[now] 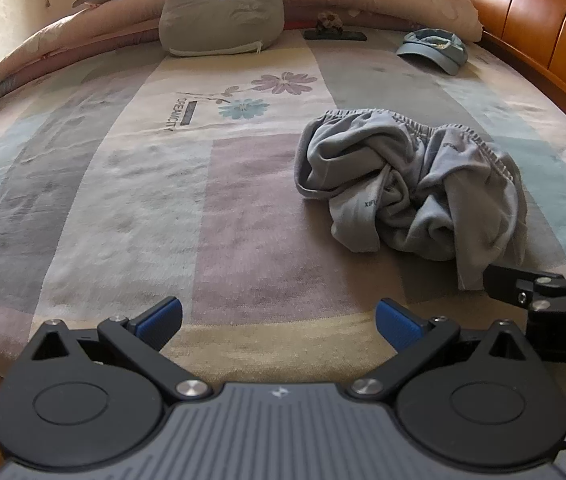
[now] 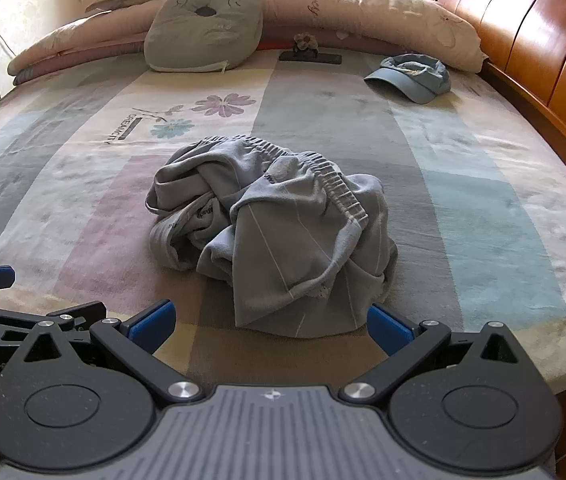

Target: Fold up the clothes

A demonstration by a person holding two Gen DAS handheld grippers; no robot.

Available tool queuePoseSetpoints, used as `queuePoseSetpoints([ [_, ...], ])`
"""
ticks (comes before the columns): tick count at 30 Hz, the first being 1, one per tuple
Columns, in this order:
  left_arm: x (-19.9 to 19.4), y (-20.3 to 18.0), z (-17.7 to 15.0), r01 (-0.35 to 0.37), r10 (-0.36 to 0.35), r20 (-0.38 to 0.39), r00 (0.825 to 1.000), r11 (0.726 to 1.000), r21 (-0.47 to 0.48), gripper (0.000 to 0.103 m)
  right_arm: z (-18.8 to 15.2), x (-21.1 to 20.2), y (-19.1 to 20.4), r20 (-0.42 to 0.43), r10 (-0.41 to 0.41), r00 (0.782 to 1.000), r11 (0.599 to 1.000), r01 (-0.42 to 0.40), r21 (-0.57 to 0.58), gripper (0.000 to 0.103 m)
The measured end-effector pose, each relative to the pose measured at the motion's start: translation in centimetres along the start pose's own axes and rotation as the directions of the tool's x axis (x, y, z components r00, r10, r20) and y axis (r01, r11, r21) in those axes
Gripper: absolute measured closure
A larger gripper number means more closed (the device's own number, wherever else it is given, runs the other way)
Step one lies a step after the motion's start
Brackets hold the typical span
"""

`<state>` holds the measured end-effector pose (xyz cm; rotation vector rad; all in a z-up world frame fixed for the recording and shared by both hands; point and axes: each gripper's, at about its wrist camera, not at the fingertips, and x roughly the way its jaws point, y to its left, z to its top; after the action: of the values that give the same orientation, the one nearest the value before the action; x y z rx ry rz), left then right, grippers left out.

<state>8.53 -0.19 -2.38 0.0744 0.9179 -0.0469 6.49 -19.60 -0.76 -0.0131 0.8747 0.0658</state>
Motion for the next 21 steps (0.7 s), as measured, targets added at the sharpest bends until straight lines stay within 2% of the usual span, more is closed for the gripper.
queuePoseSetpoints([
  [15,2.2,0.0,2.0,0.019,-0.019,-0.030,0.999,1.000,0.009,0.001,1.9,2.4,-0.6,-0.025,0.010,1.000,1.000,-0.010,0.012,0.000],
  [21,2.8,0.0,2.3,0.036,-0.035,-0.028,0.999,0.999,0.025,0.001,2.2,2.7,-1.0,-0.005,0.028,1.000,1.000,-0.028,0.013,0.000],
])
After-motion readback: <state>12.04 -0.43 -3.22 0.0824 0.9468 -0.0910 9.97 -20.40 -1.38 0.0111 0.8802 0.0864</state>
